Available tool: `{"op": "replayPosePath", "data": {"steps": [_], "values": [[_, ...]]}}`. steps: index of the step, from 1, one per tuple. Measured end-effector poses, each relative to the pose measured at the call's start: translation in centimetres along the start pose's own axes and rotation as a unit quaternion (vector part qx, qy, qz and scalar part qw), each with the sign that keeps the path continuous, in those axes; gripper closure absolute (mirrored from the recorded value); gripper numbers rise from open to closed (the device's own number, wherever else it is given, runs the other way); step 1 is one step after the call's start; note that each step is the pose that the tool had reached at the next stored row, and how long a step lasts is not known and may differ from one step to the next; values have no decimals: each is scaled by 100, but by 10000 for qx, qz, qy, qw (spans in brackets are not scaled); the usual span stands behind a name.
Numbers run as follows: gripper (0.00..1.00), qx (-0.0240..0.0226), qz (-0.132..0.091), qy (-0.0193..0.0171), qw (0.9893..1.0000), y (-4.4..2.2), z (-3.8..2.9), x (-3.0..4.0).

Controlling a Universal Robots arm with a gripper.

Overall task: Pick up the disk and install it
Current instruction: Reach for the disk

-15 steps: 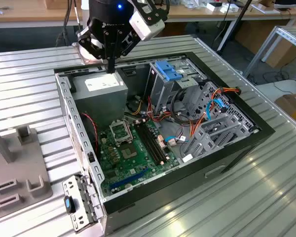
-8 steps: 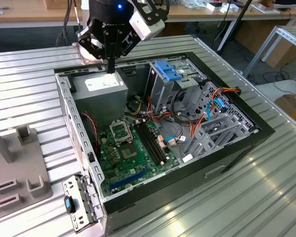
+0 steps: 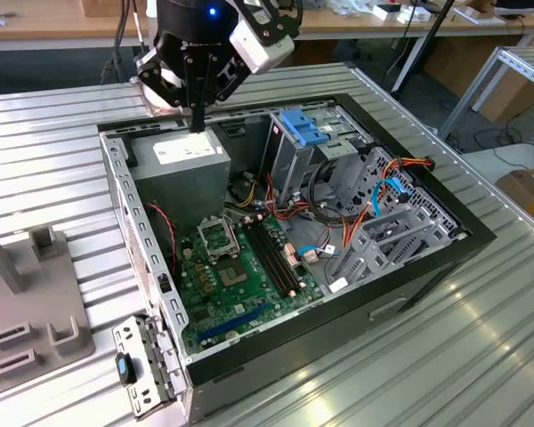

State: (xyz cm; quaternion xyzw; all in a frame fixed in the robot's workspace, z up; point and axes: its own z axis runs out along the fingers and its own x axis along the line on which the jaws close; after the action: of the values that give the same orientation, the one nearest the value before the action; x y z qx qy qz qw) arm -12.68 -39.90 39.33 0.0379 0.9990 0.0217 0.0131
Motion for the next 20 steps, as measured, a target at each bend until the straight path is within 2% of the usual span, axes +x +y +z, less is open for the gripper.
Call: {"op": "replayPosePath", "data": {"steps": [8, 20], "values": [[89, 0, 0, 0, 10000, -8, -3, 110], [89, 0, 0, 0, 10000, -14, -5, 188]]}}
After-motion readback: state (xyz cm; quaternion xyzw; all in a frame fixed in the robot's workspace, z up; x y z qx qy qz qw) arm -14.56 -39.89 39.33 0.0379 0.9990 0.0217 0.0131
